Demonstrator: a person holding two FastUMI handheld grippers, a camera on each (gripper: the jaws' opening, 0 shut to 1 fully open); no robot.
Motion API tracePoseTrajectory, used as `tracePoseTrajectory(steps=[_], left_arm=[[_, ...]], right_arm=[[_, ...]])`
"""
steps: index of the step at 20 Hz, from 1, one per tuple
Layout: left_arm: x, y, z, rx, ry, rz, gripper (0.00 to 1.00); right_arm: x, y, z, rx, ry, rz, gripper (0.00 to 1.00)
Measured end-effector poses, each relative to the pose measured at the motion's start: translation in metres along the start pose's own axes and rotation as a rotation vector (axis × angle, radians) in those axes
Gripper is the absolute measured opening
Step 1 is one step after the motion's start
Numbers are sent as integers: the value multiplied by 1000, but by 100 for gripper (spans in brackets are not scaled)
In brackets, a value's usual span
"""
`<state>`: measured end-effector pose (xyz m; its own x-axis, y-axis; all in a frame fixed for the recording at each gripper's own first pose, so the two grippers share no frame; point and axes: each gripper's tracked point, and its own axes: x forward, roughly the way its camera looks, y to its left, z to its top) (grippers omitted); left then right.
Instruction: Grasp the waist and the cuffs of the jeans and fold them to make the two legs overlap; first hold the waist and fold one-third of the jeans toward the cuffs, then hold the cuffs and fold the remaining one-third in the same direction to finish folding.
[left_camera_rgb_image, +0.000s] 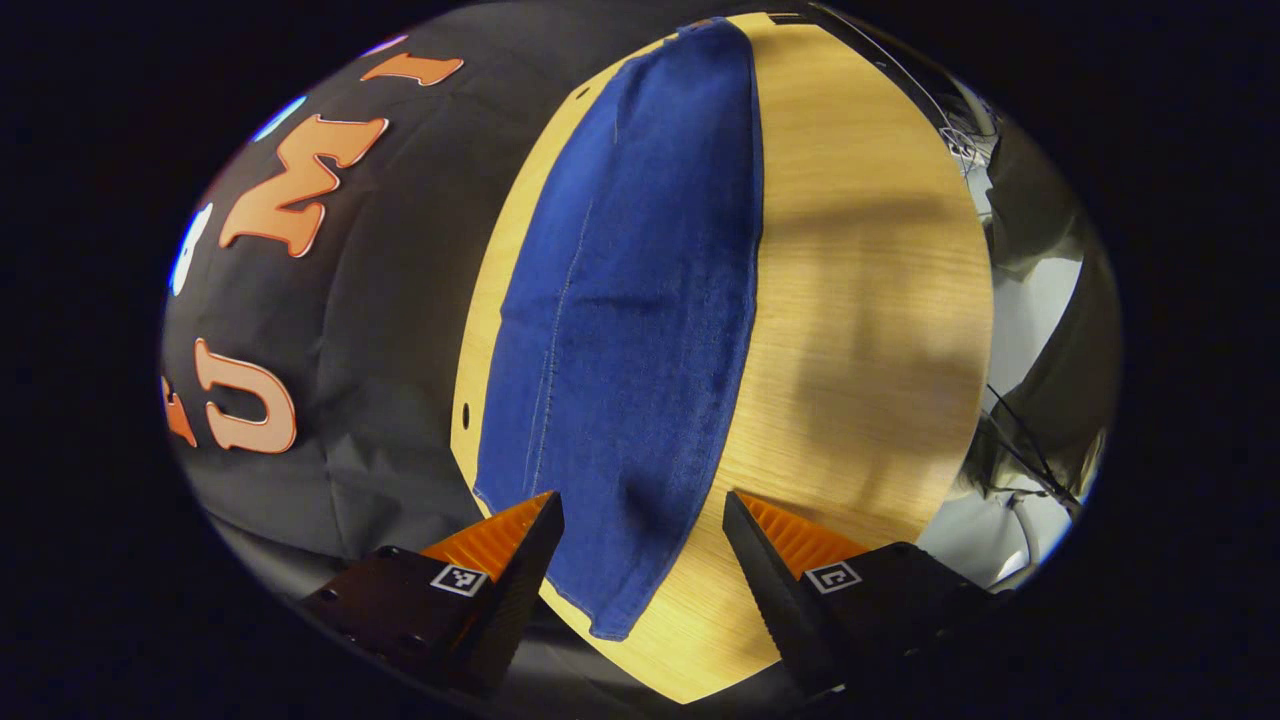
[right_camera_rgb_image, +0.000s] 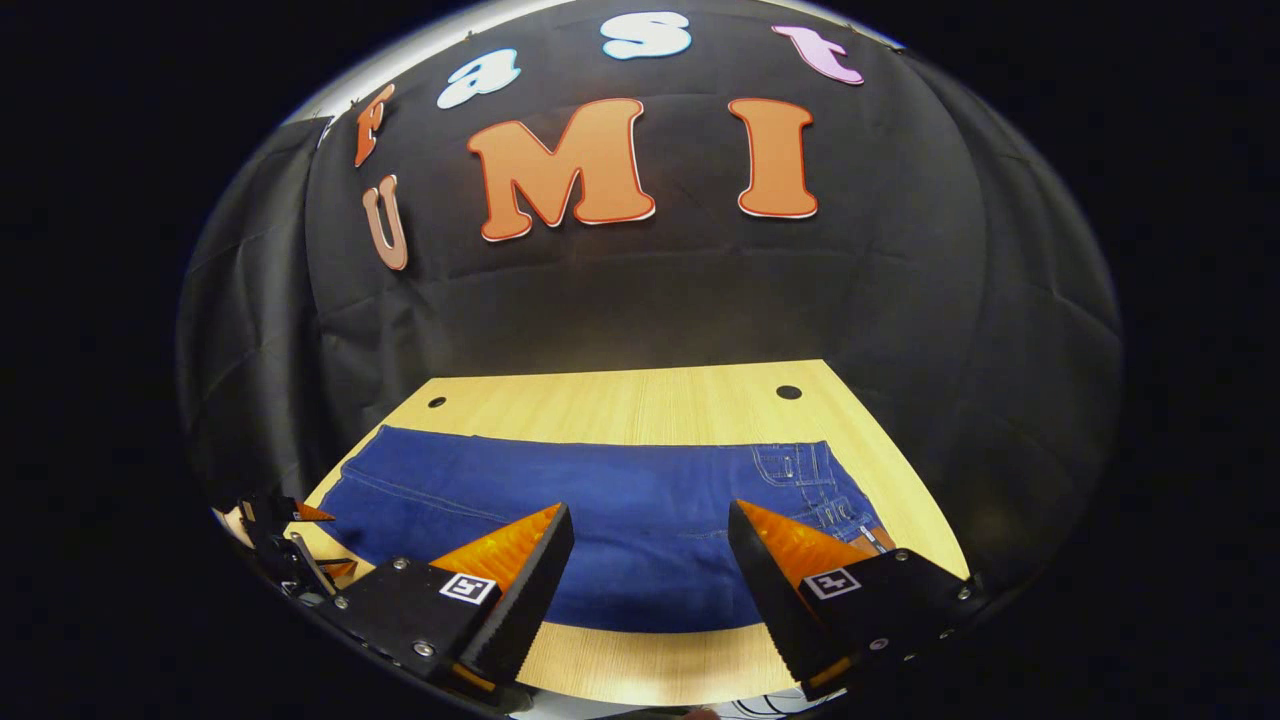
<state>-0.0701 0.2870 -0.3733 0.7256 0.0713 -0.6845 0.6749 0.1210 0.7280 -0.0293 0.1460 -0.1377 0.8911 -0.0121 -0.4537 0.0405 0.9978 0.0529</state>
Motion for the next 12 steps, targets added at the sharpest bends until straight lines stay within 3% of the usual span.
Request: tracePoseTrajectory(steps=[4,9,12], left_arm=[[9,8,0,0,21,-2,97],[32,26,8,88,40,45,93],[50,31,11,101,39,38,84]], right_arm=[[-4,-3,2,18,-3,-7,96],[-5,-2,-1,24,1,0,96],[-4,-3,-2,22,5,-4,96]])
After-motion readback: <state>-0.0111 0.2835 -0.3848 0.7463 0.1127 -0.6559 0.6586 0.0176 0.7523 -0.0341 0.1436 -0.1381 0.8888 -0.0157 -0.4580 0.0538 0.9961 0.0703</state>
